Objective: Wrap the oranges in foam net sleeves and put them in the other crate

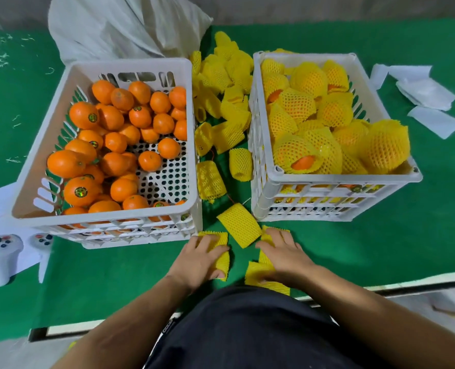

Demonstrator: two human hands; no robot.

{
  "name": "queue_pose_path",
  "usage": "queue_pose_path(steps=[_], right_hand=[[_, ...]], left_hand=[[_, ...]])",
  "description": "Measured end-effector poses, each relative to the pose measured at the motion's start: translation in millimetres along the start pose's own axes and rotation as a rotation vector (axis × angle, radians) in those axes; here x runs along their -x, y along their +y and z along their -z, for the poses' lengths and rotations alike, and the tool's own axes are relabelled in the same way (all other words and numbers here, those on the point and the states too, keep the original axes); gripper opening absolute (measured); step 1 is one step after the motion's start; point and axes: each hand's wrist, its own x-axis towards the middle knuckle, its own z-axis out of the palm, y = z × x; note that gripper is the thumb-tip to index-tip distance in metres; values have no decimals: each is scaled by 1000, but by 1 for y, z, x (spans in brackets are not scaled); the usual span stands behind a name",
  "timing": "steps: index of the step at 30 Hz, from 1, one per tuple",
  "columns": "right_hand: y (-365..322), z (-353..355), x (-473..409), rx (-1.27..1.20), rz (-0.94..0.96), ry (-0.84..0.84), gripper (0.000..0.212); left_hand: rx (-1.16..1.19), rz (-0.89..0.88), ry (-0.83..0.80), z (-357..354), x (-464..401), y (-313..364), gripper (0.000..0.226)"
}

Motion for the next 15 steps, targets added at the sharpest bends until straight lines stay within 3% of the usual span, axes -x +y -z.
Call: queue_pose_path(steps=[2, 6, 10, 12, 15], right_hand=[[1, -2, -1, -35, 47, 39, 57], [-2, 1, -11, -175, 6, 161, 35], [-35, 31, -21, -923, -284, 358, 15], [-54, 52, -26, -1287, -392, 363, 10], [-85, 79, -28, -1770, -511, 277, 18]], left_hand=[[94, 7, -24, 2, -7, 1, 65], [335, 98, 41, 6, -19, 17, 55], [769, 243, 212, 28, -34, 48, 36], [1075, 367, 329, 54, -43, 61, 20], [1436, 560, 451, 102, -54, 81, 9]])
